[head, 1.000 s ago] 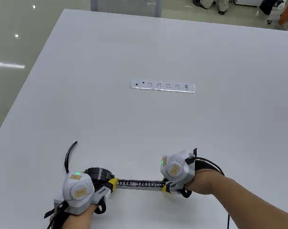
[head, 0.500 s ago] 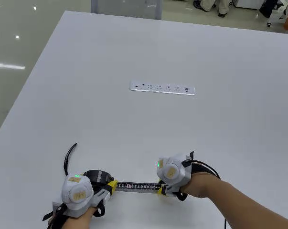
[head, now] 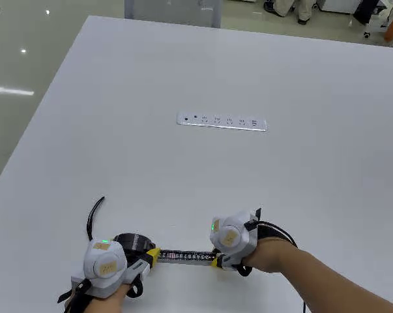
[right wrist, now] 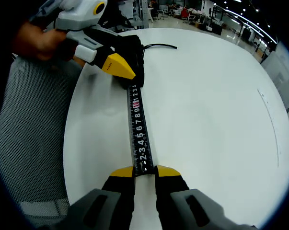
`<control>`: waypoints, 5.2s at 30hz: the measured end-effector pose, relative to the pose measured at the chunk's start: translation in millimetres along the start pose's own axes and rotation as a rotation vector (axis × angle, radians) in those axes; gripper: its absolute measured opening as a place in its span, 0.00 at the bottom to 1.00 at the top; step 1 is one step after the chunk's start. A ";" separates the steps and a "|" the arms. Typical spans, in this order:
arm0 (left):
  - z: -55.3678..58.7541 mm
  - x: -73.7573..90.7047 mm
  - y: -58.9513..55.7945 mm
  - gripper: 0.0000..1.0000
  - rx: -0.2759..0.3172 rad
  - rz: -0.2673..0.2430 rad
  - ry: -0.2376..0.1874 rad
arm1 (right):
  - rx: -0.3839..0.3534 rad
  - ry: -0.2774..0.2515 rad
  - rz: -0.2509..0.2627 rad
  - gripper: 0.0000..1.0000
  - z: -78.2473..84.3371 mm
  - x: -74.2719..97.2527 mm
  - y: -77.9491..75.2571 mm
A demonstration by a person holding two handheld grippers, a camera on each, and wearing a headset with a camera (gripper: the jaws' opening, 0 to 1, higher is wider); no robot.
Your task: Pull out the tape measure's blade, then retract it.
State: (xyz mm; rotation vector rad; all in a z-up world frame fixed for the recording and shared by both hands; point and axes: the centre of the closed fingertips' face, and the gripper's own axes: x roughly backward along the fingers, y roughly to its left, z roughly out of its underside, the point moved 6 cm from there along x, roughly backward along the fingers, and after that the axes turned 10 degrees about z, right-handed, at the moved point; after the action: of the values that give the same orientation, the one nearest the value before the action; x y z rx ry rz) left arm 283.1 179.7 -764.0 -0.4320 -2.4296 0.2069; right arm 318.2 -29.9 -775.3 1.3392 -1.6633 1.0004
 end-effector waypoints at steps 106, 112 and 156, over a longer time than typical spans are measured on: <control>3.0 -0.9 2.2 0.60 -0.047 0.037 0.017 | 0.033 -0.066 -0.009 0.14 -39.1 -17.4 3.0; 3.3 -1.1 2.3 0.60 -0.044 0.036 0.018 | 0.040 -0.068 -0.013 0.14 -45.2 -21.8 3.2; 3.1 0.7 3.7 0.60 -0.009 0.056 0.020 | 0.017 -0.146 -0.054 0.14 -85.7 -38.3 11.8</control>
State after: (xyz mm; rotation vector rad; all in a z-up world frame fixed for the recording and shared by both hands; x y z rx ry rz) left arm 281.6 183.2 -767.0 -0.5038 -2.4020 0.2146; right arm 320.0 64.7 -777.0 1.4912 -1.7191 0.9064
